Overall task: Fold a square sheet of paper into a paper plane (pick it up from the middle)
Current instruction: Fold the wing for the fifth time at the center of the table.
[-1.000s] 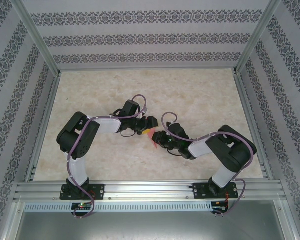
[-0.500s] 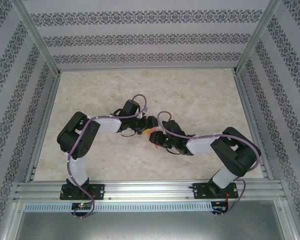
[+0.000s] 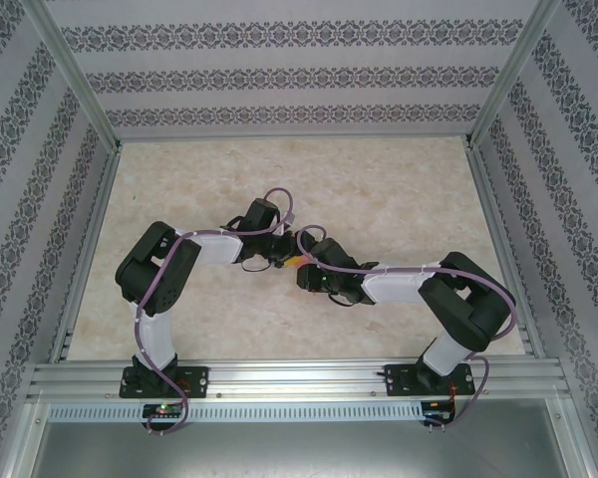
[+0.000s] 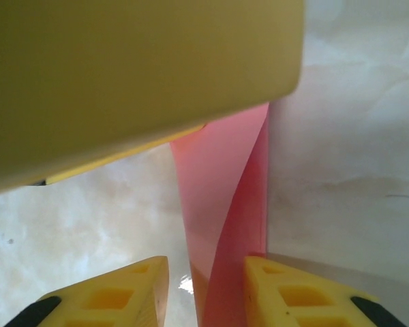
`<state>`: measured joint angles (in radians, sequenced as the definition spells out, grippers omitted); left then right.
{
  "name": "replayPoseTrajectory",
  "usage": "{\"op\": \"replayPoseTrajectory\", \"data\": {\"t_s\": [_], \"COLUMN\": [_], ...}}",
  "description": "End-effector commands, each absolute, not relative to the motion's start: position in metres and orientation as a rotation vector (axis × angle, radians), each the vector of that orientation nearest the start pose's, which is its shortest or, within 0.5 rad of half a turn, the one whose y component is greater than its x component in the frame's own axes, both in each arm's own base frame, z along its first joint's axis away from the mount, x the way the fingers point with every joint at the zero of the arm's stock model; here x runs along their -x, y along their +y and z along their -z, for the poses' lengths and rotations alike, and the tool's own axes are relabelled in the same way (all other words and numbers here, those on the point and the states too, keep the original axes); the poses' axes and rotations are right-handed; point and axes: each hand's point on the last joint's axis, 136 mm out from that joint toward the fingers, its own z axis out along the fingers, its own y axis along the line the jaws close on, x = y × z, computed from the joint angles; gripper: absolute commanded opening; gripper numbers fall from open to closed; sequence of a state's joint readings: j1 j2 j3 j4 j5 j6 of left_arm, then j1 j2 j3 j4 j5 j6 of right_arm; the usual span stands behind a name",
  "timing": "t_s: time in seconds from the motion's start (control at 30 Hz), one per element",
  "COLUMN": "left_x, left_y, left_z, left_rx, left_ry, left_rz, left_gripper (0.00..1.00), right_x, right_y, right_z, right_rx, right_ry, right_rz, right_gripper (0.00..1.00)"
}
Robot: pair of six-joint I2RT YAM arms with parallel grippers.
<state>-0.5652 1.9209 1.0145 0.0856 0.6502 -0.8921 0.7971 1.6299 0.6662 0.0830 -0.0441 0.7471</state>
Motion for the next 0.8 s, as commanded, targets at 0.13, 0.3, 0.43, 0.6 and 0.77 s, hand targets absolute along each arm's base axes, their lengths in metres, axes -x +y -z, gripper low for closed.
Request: {"op": "replayPoseTrajectory", "data": {"t_s": [0.13,0.3,0.43,0.6,0.77], "left_x": [-0.332,-0.332,-0.332,-0.332,-0.330], "left_y": [-0.342,-0.343,-0.346,-0.350,-0.354], "left_z": [-0.062,-0.067,-0.076,-0.086,-0.102], "left_rx": [0.008,-0.011,-0.034,-0.075,-0.124], "left_ry": [2.641,2.635,2.612,2.588,2.539], "left_rz": [1.411,1.419,1.446,1.486,1.546], "left_gripper": [0.73,0.74,0.75,0.75,0.77], "right_x": [-0.260,-0.259,-0.260,-0.261,-0.262], "right_y": [0.276,0.276,0.280,0.279,0.278], "right_z": [-0.013,-0.013,-0.017,-0.016,-0.018], "right_rx": [0.114,0.073,0.025,-0.048,-0.132], "right_ry": [2.611,2.605,2.577,2.561,2.506], "right_rz": [-0.630,-0.704,-0.843,-0.953,-1.087], "right_gripper": [0.20,0.13,0.08,0.05,0.04]}}
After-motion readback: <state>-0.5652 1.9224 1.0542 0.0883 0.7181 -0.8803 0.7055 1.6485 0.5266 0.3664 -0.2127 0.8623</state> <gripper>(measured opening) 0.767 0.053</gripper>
